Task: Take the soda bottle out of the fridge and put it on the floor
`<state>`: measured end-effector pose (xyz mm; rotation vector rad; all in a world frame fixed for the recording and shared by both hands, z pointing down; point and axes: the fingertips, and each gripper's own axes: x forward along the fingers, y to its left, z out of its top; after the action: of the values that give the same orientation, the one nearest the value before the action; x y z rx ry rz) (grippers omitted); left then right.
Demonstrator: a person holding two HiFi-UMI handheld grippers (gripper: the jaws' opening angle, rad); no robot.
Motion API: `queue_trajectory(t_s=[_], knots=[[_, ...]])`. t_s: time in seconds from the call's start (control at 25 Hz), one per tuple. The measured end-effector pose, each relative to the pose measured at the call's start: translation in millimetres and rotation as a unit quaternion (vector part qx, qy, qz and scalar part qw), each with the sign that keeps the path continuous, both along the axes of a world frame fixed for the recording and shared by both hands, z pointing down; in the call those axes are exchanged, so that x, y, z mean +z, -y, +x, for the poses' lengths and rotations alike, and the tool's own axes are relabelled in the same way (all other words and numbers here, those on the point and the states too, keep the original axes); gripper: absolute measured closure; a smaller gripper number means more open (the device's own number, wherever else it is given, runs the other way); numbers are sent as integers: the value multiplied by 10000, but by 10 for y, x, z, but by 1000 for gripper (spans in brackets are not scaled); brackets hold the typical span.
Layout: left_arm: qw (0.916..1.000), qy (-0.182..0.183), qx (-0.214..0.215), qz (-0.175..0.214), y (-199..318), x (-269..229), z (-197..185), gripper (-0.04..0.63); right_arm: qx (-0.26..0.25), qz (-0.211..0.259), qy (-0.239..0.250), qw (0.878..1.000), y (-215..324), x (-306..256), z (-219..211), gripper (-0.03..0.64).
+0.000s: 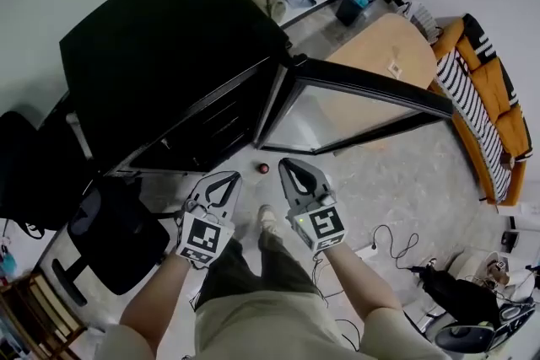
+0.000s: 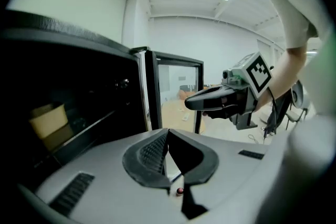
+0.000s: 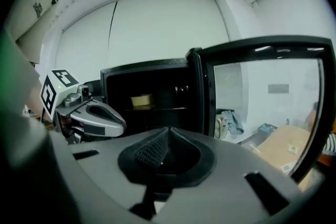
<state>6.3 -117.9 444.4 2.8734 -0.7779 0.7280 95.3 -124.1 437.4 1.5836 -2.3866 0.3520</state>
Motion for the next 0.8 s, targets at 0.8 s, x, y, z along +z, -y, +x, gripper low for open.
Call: queue_trajectory(t_s=[0.8], knots=[[9869,-688,446,1388,-526,-2331,-253,591,-379,1228,62,9917,-357,-2435,-602,618]])
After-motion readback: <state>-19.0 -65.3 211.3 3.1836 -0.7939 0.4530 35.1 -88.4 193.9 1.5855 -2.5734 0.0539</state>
